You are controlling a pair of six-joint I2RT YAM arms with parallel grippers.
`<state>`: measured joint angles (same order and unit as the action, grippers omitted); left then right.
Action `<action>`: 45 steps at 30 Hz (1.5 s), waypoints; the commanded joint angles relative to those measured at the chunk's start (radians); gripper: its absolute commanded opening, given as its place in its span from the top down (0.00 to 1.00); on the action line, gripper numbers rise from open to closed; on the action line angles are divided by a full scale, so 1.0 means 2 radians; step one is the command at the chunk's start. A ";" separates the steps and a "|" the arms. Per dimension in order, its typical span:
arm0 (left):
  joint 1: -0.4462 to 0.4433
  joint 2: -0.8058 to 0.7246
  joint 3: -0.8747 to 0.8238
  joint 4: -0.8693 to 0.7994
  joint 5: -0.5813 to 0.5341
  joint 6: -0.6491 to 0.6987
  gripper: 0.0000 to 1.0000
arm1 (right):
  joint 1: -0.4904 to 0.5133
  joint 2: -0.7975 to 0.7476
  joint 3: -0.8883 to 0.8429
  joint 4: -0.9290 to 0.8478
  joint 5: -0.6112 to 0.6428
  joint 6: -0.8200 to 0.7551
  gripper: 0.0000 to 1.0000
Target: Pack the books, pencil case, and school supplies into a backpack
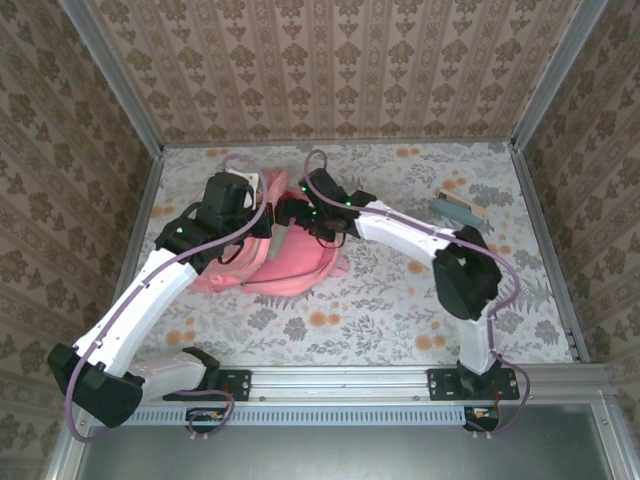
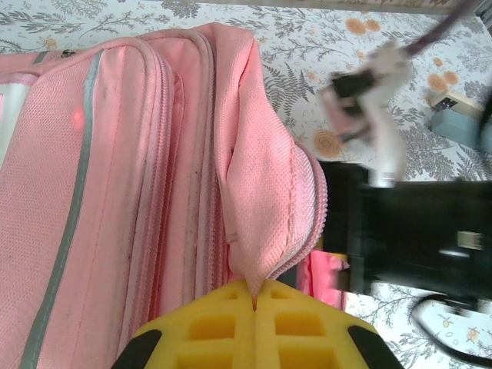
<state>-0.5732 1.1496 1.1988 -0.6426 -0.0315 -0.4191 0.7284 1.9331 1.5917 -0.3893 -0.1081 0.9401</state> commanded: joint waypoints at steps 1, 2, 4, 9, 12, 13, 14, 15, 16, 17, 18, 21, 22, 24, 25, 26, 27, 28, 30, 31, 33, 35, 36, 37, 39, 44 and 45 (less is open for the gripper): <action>0.006 -0.017 0.022 0.026 -0.001 0.007 1.00 | -0.015 -0.072 -0.048 -0.032 0.046 -0.038 0.00; 0.006 -0.016 0.022 0.027 -0.001 0.007 1.00 | -0.021 -0.092 -0.066 -0.038 0.057 -0.046 0.01; 0.007 -0.015 0.022 0.031 0.001 0.007 1.00 | -0.035 -0.128 -0.097 -0.052 0.084 -0.062 0.00; 0.008 -0.007 0.024 0.035 0.008 0.007 1.00 | -0.102 -0.197 -0.160 -0.085 0.118 -0.095 0.00; 0.009 -0.003 0.027 0.035 0.008 0.008 1.00 | -0.155 -0.228 -0.189 -0.090 0.120 -0.112 0.01; 0.009 -0.003 0.029 0.035 0.009 0.009 1.00 | -0.173 -0.235 -0.195 -0.093 0.120 -0.121 0.00; 0.009 -0.002 0.030 0.035 0.009 0.010 1.00 | -0.189 -0.242 -0.200 -0.094 0.123 -0.130 0.00; 0.009 -0.001 0.031 0.035 0.009 0.010 1.00 | -0.203 -0.246 -0.205 -0.094 0.125 -0.139 0.00; 0.009 -0.001 0.030 0.035 0.009 0.009 1.00 | -0.218 -0.250 -0.213 -0.088 0.122 -0.154 0.00; 0.009 0.000 0.030 0.036 0.009 0.010 1.00 | -0.231 -0.252 -0.217 -0.086 0.122 -0.163 0.00; 0.009 0.000 0.030 0.037 0.010 0.010 1.00 | -0.248 -0.251 -0.219 -0.088 0.121 -0.172 0.00; 0.009 0.001 0.028 0.039 0.011 0.008 1.00 | -0.297 -0.236 -0.217 -0.093 0.111 -0.193 0.00; 0.009 0.000 0.027 0.040 0.012 0.009 1.00 | -0.313 -0.229 -0.215 -0.095 0.107 -0.197 0.00; 0.009 0.000 0.026 0.040 0.013 0.006 1.00 | -0.342 -0.214 -0.211 -0.091 0.100 -0.204 0.00; 0.009 -0.001 0.025 0.040 0.014 0.006 1.00 | -0.356 -0.207 -0.208 -0.088 0.100 -0.206 0.00; 0.009 -0.002 0.024 0.041 0.014 0.005 1.00 | -0.367 -0.198 -0.204 -0.085 0.097 -0.209 0.01; 0.009 -0.003 0.023 0.041 0.015 0.005 1.00 | -0.380 -0.187 -0.197 -0.083 0.093 -0.211 0.01; 0.009 -0.004 0.021 0.041 0.015 0.004 1.00 | -0.392 -0.174 -0.187 -0.087 0.090 -0.212 0.00; 0.009 -0.005 0.019 0.042 0.016 0.002 1.00 | -0.413 -0.148 -0.165 -0.091 0.080 -0.212 0.00; 0.009 -0.006 0.018 0.042 0.016 0.001 1.00 | -0.423 -0.135 -0.154 -0.091 0.075 -0.212 0.00; 0.009 -0.008 0.016 0.043 0.016 0.000 1.00 | -0.440 -0.110 -0.133 -0.092 0.063 -0.207 0.00; 0.009 -0.009 0.014 0.043 0.016 -0.002 1.00 | -0.455 -0.083 -0.108 -0.091 0.049 -0.208 0.00; 0.009 -0.010 0.014 0.043 0.016 -0.002 1.00 | -0.460 -0.071 -0.096 -0.092 0.047 -0.209 0.00; 0.009 -0.010 0.014 0.043 0.016 -0.001 1.00 | -0.464 -0.057 -0.081 -0.093 0.044 -0.211 0.00; 0.009 -0.011 0.013 0.043 0.015 -0.003 1.00 | -0.473 -0.030 -0.053 -0.098 0.042 -0.217 0.01; 0.009 -0.017 0.008 0.042 0.009 -0.008 1.00 | -0.491 0.032 0.014 -0.109 0.030 -0.229 0.00; 0.009 -0.018 0.007 0.043 0.008 -0.008 1.00 | -0.494 0.044 0.025 -0.113 0.020 -0.230 0.00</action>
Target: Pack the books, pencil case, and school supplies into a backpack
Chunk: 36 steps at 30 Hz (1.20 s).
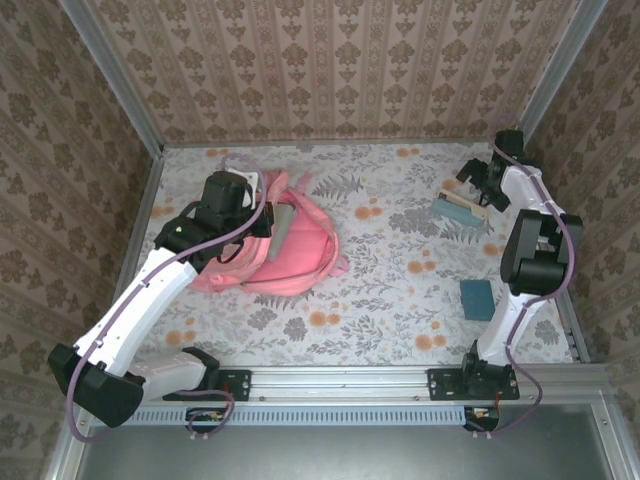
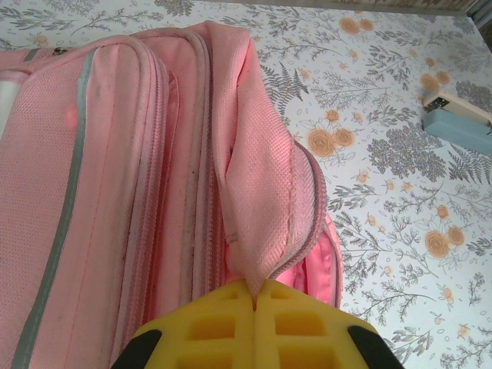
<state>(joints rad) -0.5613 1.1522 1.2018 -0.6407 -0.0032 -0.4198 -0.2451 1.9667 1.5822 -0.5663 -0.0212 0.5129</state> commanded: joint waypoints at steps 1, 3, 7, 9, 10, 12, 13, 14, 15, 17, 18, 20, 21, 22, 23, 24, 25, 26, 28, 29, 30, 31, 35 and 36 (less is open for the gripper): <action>0.003 -0.021 0.004 0.042 -0.008 -0.009 1.00 | -0.009 0.041 0.046 -0.033 -0.031 -0.018 0.00; 0.003 -0.022 0.003 0.042 -0.010 -0.010 1.00 | -0.010 0.063 0.070 -0.048 -0.033 -0.019 0.00; 0.003 -0.022 0.003 0.042 -0.011 -0.012 1.00 | -0.011 0.081 0.078 -0.039 -0.067 -0.021 0.00; 0.003 -0.020 0.004 0.041 -0.011 -0.010 1.00 | -0.009 0.090 0.085 -0.049 -0.075 -0.019 0.00; 0.003 -0.019 0.006 0.041 -0.011 -0.009 1.00 | -0.008 0.091 0.082 -0.052 -0.077 -0.019 0.00; 0.003 -0.017 0.007 0.042 -0.011 -0.007 1.00 | -0.003 0.083 0.069 -0.049 -0.079 -0.016 0.00; 0.003 -0.016 0.007 0.041 -0.011 -0.006 1.00 | 0.001 0.075 0.057 -0.043 -0.081 -0.014 0.00; 0.003 -0.017 0.008 0.041 -0.011 -0.006 1.00 | 0.003 0.066 0.045 -0.038 -0.081 -0.011 0.00; 0.003 -0.016 0.007 0.042 -0.011 -0.004 1.00 | 0.007 0.057 0.033 -0.034 -0.081 -0.007 0.00; 0.003 -0.016 0.006 0.043 -0.010 -0.003 1.00 | 0.014 0.037 0.006 -0.022 -0.091 0.006 0.00; 0.003 -0.015 0.004 0.044 -0.009 -0.003 1.00 | 0.018 0.029 -0.004 -0.021 -0.094 0.011 0.00; 0.004 -0.016 0.002 0.046 -0.008 -0.003 1.00 | 0.030 0.012 -0.026 -0.018 -0.097 0.015 0.01; 0.004 -0.015 0.002 0.047 -0.007 -0.003 1.00 | 0.036 0.004 -0.035 -0.019 -0.092 0.015 0.00; 0.004 -0.015 0.001 0.048 -0.005 -0.003 1.00 | 0.043 -0.003 -0.043 -0.020 -0.088 0.016 0.00; 0.004 -0.015 0.000 0.050 -0.005 -0.003 1.00 | 0.049 -0.007 -0.049 -0.021 -0.090 0.016 0.00; 0.004 -0.015 0.000 0.051 -0.003 -0.003 1.00 | 0.054 -0.012 -0.055 -0.023 -0.088 0.014 0.01; 0.005 -0.014 -0.002 0.051 -0.002 -0.003 1.00 | 0.061 -0.016 -0.060 -0.026 -0.078 0.011 0.01; 0.005 -0.014 -0.002 0.052 -0.001 -0.003 1.00 | 0.067 -0.020 -0.063 -0.028 -0.065 0.005 0.00; 0.005 -0.014 -0.003 0.053 0.002 -0.003 1.00 | 0.077 -0.027 -0.067 -0.032 -0.035 -0.009 0.01; 0.005 -0.013 -0.003 0.052 0.002 -0.003 1.00 | 0.079 -0.028 -0.066 -0.035 -0.025 -0.016 0.04; 0.005 -0.014 -0.003 0.052 0.002 -0.003 1.00 | 0.080 -0.028 -0.066 -0.035 -0.022 -0.022 0.07; 0.005 -0.014 -0.003 0.052 0.002 -0.003 1.00 | 0.080 -0.027 -0.065 -0.035 -0.021 -0.026 0.12; 0.005 -0.015 -0.003 0.051 0.003 -0.003 1.00 | 0.080 -0.010 -0.050 -0.044 -0.015 -0.040 0.27; 0.005 -0.015 -0.003 0.051 0.003 -0.004 1.00 | 0.080 -0.005 -0.045 -0.047 -0.012 -0.043 0.31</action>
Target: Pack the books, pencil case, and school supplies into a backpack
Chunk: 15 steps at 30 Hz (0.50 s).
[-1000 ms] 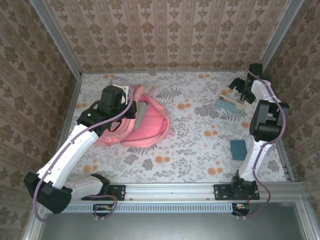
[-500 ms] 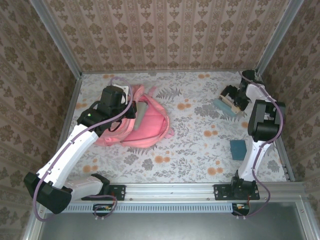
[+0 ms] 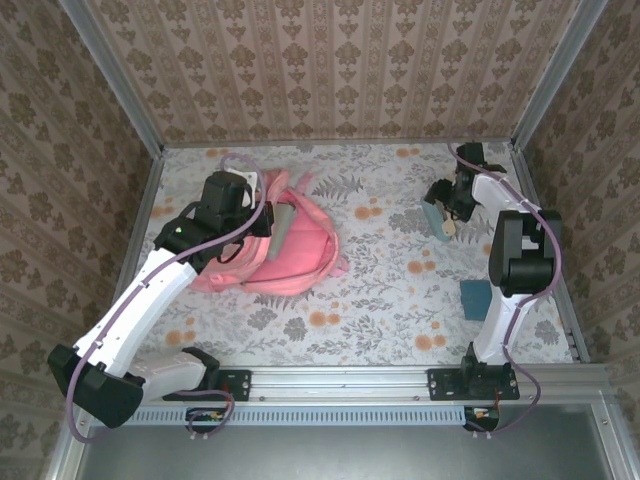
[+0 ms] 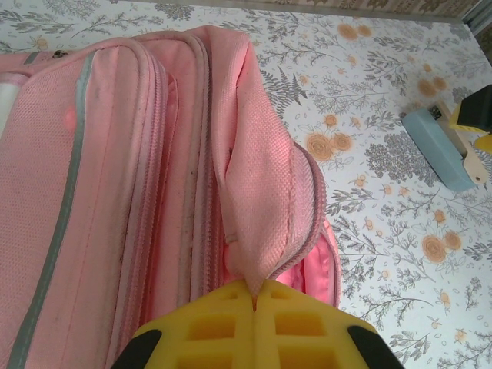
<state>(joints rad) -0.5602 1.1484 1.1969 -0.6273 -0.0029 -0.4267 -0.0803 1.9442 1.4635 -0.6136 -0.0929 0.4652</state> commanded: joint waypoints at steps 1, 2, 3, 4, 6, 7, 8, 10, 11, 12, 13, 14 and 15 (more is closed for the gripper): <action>0.005 -0.014 0.000 0.044 0.002 0.000 1.00 | -0.003 0.014 0.020 -0.026 0.026 -0.023 0.36; 0.005 -0.015 0.000 0.042 0.002 0.000 1.00 | -0.003 0.021 0.025 -0.030 0.031 -0.026 0.40; 0.005 -0.016 0.000 0.041 0.001 0.000 1.00 | -0.003 0.026 0.030 -0.033 0.034 -0.029 0.45; 0.005 -0.017 0.000 0.040 0.000 0.000 1.00 | -0.003 0.031 0.034 -0.036 0.035 -0.032 0.54; 0.005 -0.019 0.001 0.038 -0.002 0.001 1.00 | -0.003 0.036 0.038 -0.039 0.037 -0.033 0.64; 0.005 -0.019 0.001 0.037 -0.003 0.002 1.00 | -0.003 0.036 0.037 -0.036 0.038 -0.033 0.64; 0.005 -0.020 0.001 0.036 -0.003 0.002 1.00 | -0.004 0.038 0.037 -0.036 0.038 -0.033 0.64; 0.006 -0.019 0.001 0.036 -0.003 0.002 1.00 | -0.005 0.044 0.038 -0.036 0.037 -0.034 0.66; 0.006 -0.019 0.001 0.035 -0.003 0.002 1.00 | -0.006 0.047 0.039 -0.037 0.038 -0.036 0.67; 0.006 -0.019 0.002 0.036 -0.004 0.002 1.00 | -0.006 0.050 0.039 -0.038 0.039 -0.036 0.68; 0.006 -0.018 0.002 0.036 -0.004 0.003 1.00 | -0.006 0.052 0.039 -0.038 0.037 -0.037 0.70; 0.006 -0.018 0.003 0.036 -0.004 0.003 1.00 | -0.006 0.052 0.039 -0.037 0.036 -0.037 0.72; 0.006 -0.017 0.004 0.036 -0.004 0.003 1.00 | -0.006 0.051 0.037 -0.036 0.034 -0.037 0.73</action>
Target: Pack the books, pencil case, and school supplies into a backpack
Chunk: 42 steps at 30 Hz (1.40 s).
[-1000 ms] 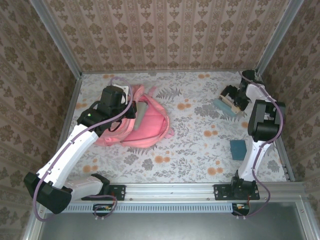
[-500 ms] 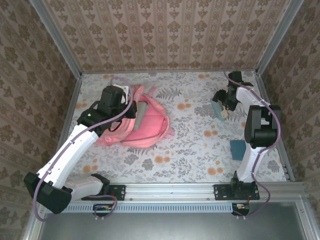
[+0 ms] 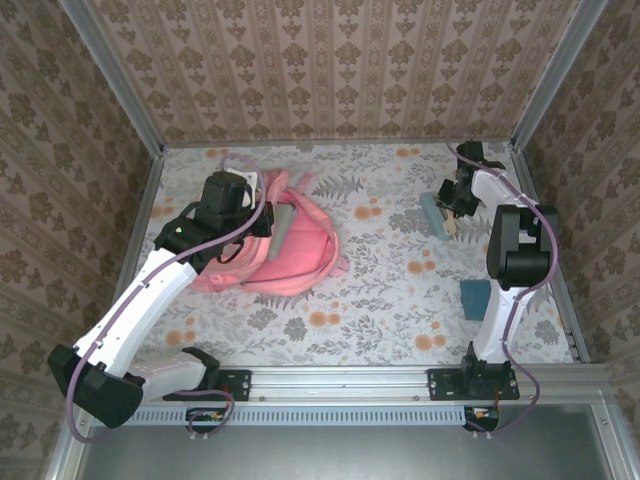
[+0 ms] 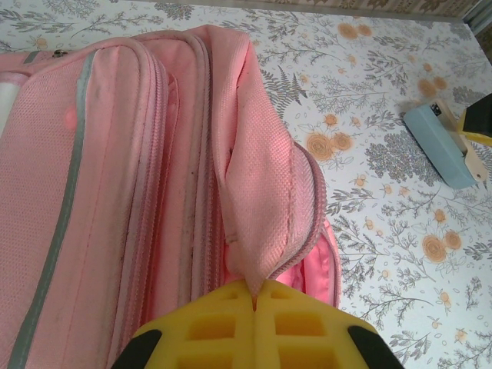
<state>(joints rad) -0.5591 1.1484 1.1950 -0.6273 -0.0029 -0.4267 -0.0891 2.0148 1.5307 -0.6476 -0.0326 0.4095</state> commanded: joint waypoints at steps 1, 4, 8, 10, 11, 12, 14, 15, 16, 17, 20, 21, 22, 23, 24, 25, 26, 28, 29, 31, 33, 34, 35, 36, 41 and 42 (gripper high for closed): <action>0.006 -0.017 0.005 0.036 -0.004 0.004 1.00 | -0.001 0.015 0.003 -0.018 0.005 -0.009 0.73; 0.006 -0.015 0.007 0.035 -0.002 0.004 1.00 | -0.001 0.011 0.004 -0.020 0.007 -0.009 0.68; 0.007 -0.013 0.007 0.038 -0.002 0.004 1.00 | -0.001 -0.001 0.002 -0.018 0.009 -0.010 0.68; 0.007 -0.014 0.007 0.038 -0.001 0.005 1.00 | -0.001 -0.002 0.006 -0.023 0.018 -0.012 0.67; 0.007 -0.014 0.007 0.038 -0.001 0.004 1.00 | -0.001 -0.002 0.008 -0.026 0.022 -0.014 0.67; 0.007 -0.015 0.007 0.037 -0.001 0.004 1.00 | -0.001 -0.004 0.009 -0.027 0.023 -0.015 0.66; 0.007 -0.016 0.006 0.036 -0.002 0.005 1.00 | -0.001 -0.010 0.009 -0.025 0.023 -0.019 0.64; 0.007 -0.017 0.005 0.036 -0.003 0.004 1.00 | -0.001 -0.014 0.008 -0.024 0.024 -0.020 0.63; 0.007 -0.018 0.004 0.036 -0.003 0.004 1.00 | -0.002 -0.017 0.006 -0.022 0.027 -0.023 0.62; 0.008 -0.019 0.003 0.036 -0.003 0.004 1.00 | -0.003 -0.020 0.005 -0.020 0.029 -0.024 0.62; 0.008 -0.021 0.001 0.036 -0.003 0.004 1.00 | -0.008 -0.023 0.001 -0.016 0.029 -0.025 0.62; 0.008 -0.021 0.001 0.036 -0.003 0.003 1.00 | -0.009 -0.023 0.000 -0.015 0.029 -0.025 0.62; 0.008 -0.021 0.000 0.036 -0.003 0.004 1.00 | -0.010 -0.021 -0.001 -0.014 0.026 -0.025 0.62; 0.009 -0.021 0.000 0.037 -0.003 0.004 1.00 | -0.010 -0.018 -0.001 -0.014 0.021 -0.026 0.62; 0.009 -0.021 0.001 0.037 -0.003 0.004 1.00 | -0.010 -0.014 0.000 -0.014 0.019 -0.027 0.62; 0.009 -0.021 0.000 0.038 -0.002 0.003 1.00 | -0.010 -0.010 0.001 -0.014 0.016 -0.027 0.62; 0.009 -0.021 0.000 0.038 -0.002 0.003 1.00 | -0.010 -0.005 0.002 -0.015 0.014 -0.026 0.61; 0.009 -0.022 0.000 0.036 -0.003 0.003 1.00 | -0.010 -0.001 0.001 -0.013 0.013 -0.026 0.61; 0.009 -0.023 0.000 0.035 -0.004 0.004 1.00 | -0.010 -0.001 0.002 -0.014 0.013 -0.026 0.61; 0.009 -0.025 0.000 0.034 -0.005 0.005 1.00 | -0.010 -0.003 0.002 -0.013 0.016 -0.027 0.61; 0.009 -0.026 -0.001 0.034 -0.006 0.004 1.00 | -0.010 -0.008 0.003 -0.012 0.019 -0.028 0.61; 0.010 -0.026 -0.001 0.034 -0.006 0.005 1.00 | -0.010 -0.008 0.006 -0.012 0.018 -0.030 0.61; 0.010 -0.025 -0.001 0.034 -0.005 0.004 1.00 | -0.010 -0.008 0.009 -0.014 0.018 -0.032 0.61; 0.010 -0.024 -0.002 0.035 -0.004 0.004 1.00 | -0.011 -0.005 0.012 -0.016 0.017 -0.032 0.61; 0.010 -0.022 -0.001 0.037 -0.001 0.003 1.00 | -0.017 0.019 0.022 -0.025 0.012 -0.034 0.61; 0.010 -0.023 -0.001 0.036 -0.002 0.003 1.00 | -0.017 0.021 0.020 -0.025 0.010 -0.034 0.61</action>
<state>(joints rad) -0.5480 1.1374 1.1896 -0.6258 -0.0025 -0.4263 -0.1154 2.0270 1.5478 -0.6605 -0.0105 0.3614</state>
